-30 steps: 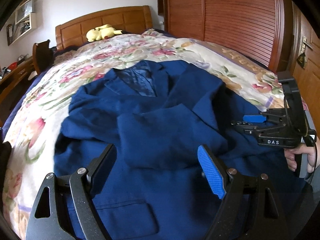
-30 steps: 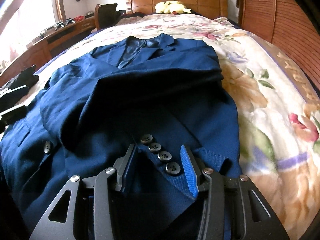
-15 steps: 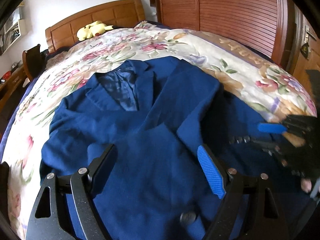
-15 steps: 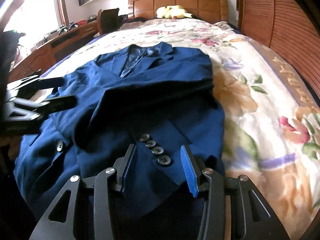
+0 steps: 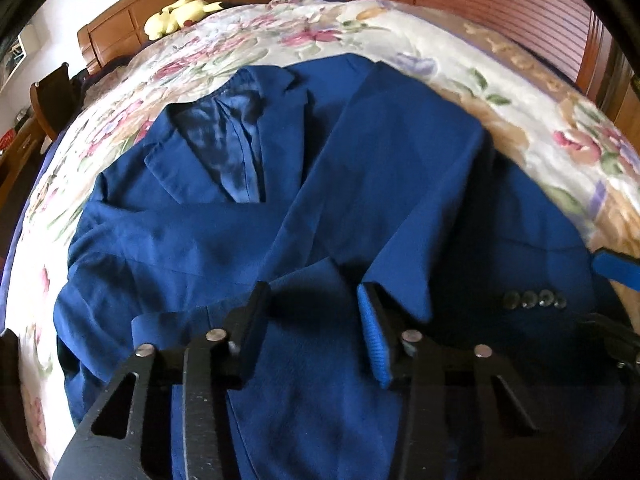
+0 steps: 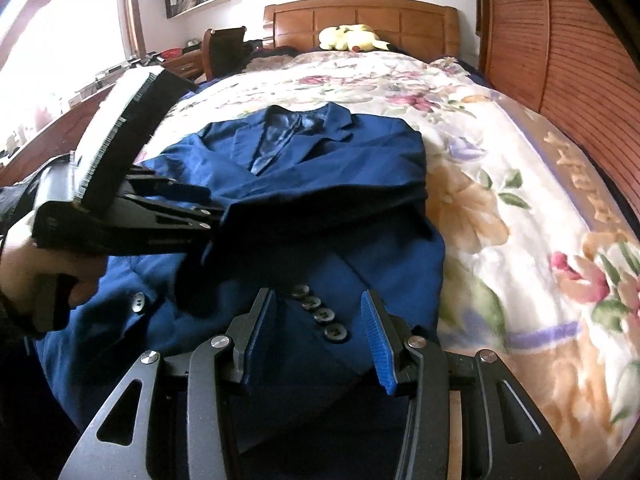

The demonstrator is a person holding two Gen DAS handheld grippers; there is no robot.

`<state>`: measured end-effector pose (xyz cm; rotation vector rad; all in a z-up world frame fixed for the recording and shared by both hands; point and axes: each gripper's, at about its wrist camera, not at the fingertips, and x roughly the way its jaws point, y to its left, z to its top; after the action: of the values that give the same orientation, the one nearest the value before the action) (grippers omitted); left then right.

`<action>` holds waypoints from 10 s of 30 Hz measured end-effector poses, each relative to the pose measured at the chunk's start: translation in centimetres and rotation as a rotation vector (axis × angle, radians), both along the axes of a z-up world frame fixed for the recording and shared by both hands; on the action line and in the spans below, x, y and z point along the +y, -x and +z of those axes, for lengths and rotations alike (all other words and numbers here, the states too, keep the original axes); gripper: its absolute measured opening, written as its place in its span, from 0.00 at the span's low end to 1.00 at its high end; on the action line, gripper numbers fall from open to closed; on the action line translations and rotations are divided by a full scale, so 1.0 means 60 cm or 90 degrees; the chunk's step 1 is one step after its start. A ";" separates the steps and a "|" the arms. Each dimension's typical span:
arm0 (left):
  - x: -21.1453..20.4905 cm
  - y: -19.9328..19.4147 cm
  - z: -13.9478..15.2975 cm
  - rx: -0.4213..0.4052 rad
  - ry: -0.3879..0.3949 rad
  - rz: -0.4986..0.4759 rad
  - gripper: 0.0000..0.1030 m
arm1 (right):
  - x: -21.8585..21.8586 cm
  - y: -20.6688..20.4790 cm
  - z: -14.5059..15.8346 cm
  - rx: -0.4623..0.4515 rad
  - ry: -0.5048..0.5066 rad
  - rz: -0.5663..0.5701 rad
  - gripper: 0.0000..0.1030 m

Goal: Fold large clothes

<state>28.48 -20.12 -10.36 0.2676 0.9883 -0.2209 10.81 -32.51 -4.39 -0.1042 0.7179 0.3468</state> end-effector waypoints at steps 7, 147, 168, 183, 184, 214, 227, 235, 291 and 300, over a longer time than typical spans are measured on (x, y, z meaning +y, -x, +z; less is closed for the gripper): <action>0.024 0.036 0.042 -0.049 0.005 -0.008 0.04 | -0.009 0.010 -0.008 0.001 0.012 0.008 0.45; 0.407 0.418 -0.015 -0.055 0.167 0.110 0.59 | -0.089 0.146 -0.064 0.087 0.031 -0.010 0.33; 0.390 0.461 0.167 -0.181 0.214 0.031 0.02 | -0.092 0.182 0.084 -0.031 -0.109 0.020 0.05; 0.337 0.509 0.370 -0.325 0.231 -0.053 0.02 | -0.140 0.338 0.241 -0.202 -0.178 0.045 0.05; 0.332 0.512 0.389 -0.339 0.235 -0.060 0.02 | -0.148 0.351 0.251 -0.213 -0.184 0.046 0.05; 0.344 0.219 0.230 -0.252 0.229 0.083 0.03 | -0.150 0.071 0.164 -0.088 -0.033 -0.116 0.38; 0.359 0.269 0.226 -0.272 0.226 0.016 0.55 | -0.056 0.070 0.125 -0.082 -0.002 -0.073 0.56; 0.372 0.278 0.167 -0.233 0.212 0.030 0.69 | 0.007 0.061 0.077 -0.008 0.032 -0.014 0.56; 0.401 0.297 0.162 -0.258 0.203 0.065 0.69 | 0.175 -0.219 0.132 -0.082 0.245 -0.018 0.46; 0.404 0.297 0.162 -0.260 0.200 0.068 0.69 | 0.169 -0.137 0.113 -0.051 0.173 0.051 0.47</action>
<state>10.67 4.13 -0.62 -0.0293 0.5505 -0.2108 19.04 -22.36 2.42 -0.4025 0.6801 0.3189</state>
